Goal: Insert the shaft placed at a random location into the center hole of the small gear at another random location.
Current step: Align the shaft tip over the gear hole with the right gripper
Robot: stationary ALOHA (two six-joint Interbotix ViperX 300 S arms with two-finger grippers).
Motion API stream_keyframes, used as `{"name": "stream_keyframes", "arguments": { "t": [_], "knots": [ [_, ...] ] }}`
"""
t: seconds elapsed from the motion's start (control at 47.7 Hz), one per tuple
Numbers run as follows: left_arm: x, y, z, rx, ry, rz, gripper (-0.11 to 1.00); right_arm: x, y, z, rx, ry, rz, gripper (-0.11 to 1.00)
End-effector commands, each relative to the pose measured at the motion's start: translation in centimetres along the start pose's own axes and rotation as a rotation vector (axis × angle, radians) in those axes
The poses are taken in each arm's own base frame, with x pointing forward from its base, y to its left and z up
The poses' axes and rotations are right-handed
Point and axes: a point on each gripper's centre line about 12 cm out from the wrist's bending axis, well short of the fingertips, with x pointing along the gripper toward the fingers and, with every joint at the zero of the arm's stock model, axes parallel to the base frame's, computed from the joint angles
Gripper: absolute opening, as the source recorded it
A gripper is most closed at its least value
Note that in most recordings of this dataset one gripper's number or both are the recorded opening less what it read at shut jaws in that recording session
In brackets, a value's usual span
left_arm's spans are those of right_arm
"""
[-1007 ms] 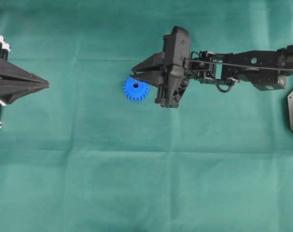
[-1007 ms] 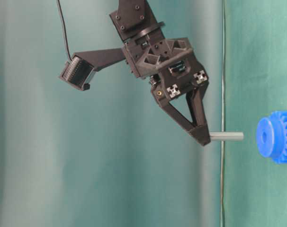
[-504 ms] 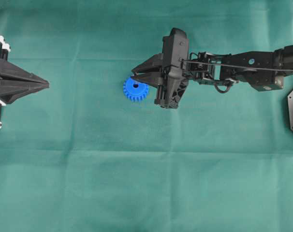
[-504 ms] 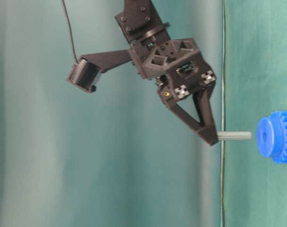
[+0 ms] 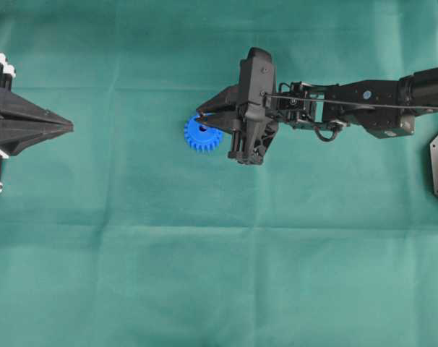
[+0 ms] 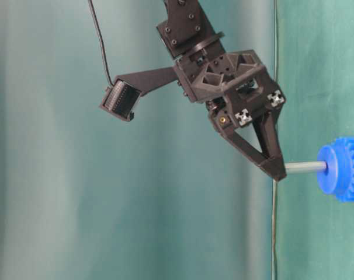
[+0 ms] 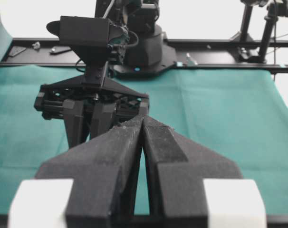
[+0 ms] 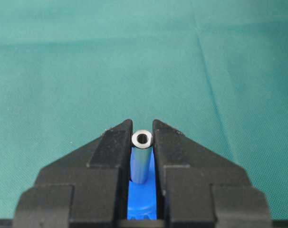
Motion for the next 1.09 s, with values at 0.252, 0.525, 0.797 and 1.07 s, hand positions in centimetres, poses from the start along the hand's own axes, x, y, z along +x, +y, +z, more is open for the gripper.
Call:
{"name": "stream_keyframes", "arguments": {
  "t": [0.252,0.525,0.797,1.07],
  "knots": [
    [0.2,0.0,1.0,0.0,-0.025,-0.002,0.0,-0.7,0.1,2.4,-0.01,-0.069,0.001,0.13],
    [0.2,0.0,0.9,0.002,-0.023,-0.002,0.0,-1.3,0.1,3.2,-0.013,-0.086,0.002,0.13],
    [0.2,0.0,1.0,0.002,-0.025,-0.002,0.0,-1.2,0.3,3.2,-0.015,-0.088,0.006,0.13],
    [0.2,0.0,0.9,0.002,-0.023,-0.002,0.0,-0.4,0.3,2.2,-0.009,-0.071,0.004,0.13]
  ]
}}
